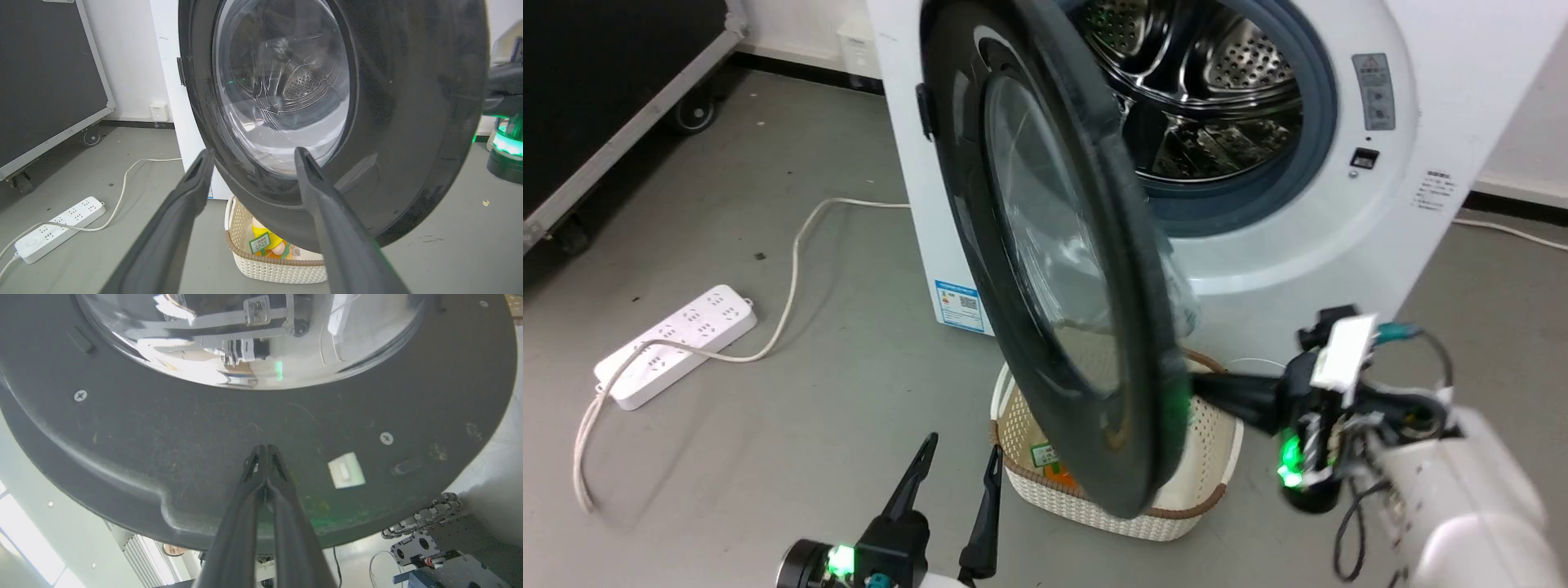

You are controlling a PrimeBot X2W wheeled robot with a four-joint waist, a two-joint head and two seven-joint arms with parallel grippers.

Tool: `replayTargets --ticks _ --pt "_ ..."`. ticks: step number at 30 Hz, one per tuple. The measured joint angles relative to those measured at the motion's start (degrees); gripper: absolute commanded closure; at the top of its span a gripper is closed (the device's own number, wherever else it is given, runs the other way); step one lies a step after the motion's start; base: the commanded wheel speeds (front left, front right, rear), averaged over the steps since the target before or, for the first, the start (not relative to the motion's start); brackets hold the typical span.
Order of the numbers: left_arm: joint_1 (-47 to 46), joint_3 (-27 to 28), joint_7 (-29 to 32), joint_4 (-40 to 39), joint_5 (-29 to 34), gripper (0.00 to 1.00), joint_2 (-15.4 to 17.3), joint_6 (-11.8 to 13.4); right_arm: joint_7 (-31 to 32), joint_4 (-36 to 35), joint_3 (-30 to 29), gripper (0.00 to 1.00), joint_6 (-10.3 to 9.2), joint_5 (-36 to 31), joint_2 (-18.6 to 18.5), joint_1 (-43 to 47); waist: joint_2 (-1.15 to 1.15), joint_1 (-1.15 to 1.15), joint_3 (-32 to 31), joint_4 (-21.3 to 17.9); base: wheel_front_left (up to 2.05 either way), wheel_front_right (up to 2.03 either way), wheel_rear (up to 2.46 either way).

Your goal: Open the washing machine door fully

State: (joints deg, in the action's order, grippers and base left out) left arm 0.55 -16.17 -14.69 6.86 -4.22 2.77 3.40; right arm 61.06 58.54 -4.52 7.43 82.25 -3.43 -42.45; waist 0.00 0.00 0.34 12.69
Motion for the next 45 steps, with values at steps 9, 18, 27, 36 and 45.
replayTargets --ticks 9,18,27,36,45 --pt "1.18 -0.04 0.0 0.71 -0.13 0.0 -0.01 -0.52 -11.63 -9.11 25.18 1.0 -0.01 18.63 0.27 8.0 0.0 0.0 -1.08 1.83 0.0 0.0 0.0" --pt "1.87 2.91 0.0 0.23 -1.0 0.0 0.0 0.55 -29.17 -17.22 27.07 0.0 -0.01 13.79 -2.91 8.37 0.0 0.01 -2.28 -0.4 0.0 0.0 0.0" --pt "1.91 6.39 0.0 -1.09 -1.55 0.0 0.01 0.43 -58.67 -38.2 27.39 0.0 -0.01 -11.34 -17.63 19.76 0.0 0.0 -3.22 -4.51 0.0 0.0 0.0" --pt "4.59 8.84 0.0 -1.97 -2.14 0.0 0.01 -1.12 -75.53 -43.89 18.12 0.0 0.0 -47.55 -19.34 33.14 0.0 0.0 -4.32 -8.48 0.0 0.0 0.0" --pt "5.48 9.35 0.0 -2.36 -2.26 0.0 0.01 -1.82 -75.81 -53.67 2.7 0.0 0.01 -72.72 -2.72 47.75 0.0 0.0 -4.72 -9.67 0.0 0.0 0.0"
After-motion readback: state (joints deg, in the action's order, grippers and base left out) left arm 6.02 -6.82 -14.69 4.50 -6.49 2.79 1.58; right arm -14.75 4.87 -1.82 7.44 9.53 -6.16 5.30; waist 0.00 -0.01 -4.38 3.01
